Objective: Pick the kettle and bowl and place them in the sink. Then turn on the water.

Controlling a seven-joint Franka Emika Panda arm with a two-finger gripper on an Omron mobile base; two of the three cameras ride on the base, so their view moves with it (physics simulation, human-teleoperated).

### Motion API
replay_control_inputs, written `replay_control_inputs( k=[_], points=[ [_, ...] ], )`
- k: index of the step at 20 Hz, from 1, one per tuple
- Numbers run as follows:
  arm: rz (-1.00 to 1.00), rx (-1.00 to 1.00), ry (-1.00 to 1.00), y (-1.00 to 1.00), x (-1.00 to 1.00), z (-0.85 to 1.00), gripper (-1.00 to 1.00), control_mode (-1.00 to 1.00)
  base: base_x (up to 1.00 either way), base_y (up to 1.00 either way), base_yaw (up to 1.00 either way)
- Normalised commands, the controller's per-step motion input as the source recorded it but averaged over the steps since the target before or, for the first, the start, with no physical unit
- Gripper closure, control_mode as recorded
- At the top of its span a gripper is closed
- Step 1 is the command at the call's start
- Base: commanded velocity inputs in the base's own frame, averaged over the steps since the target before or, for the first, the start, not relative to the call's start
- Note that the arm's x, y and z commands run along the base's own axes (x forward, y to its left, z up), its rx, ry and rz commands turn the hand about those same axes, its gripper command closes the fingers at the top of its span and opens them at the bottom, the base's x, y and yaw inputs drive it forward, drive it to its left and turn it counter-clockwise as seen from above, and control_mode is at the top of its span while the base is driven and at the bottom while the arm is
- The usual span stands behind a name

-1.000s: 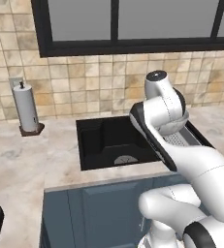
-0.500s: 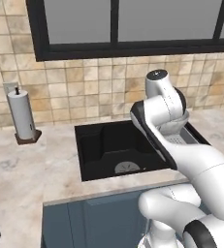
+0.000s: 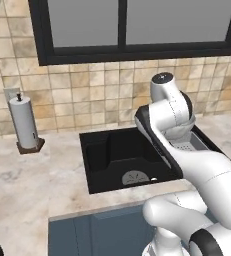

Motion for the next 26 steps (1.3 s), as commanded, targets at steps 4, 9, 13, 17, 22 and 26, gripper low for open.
replay_control_inputs(
  k=[4, 9, 13, 17, 22, 26],
  points=[
    [0.00, 0.00, 0.00, 0.00, 0.00, 0.00, 1.00, 1.00, 0.43, 0.17, 0.00],
    [0.00, 0.00, 0.00, 0.00, 0.00, 0.00, 1.00, 1.00, 0.38, 0.23, 0.00],
    [0.00, 0.00, 0.00, 0.00, 0.00, 0.00, 1.00, 1.00, 0.33, 0.29, 0.00],
    [0.00, 0.00, 0.00, 0.00, 0.00, 0.00, 1.00, 1.00, 0.25, 0.37, 0.00],
    [0.00, 0.00, 0.00, 0.25, 0.17, -0.09, 1.00, -1.00, 0.09, 0.13, 0.00],
    [0.00, 0.00, 0.00, 0.55, 0.38, -0.18, 1.00, -1.00, 0.00, 0.00, 0.00]
  ],
)
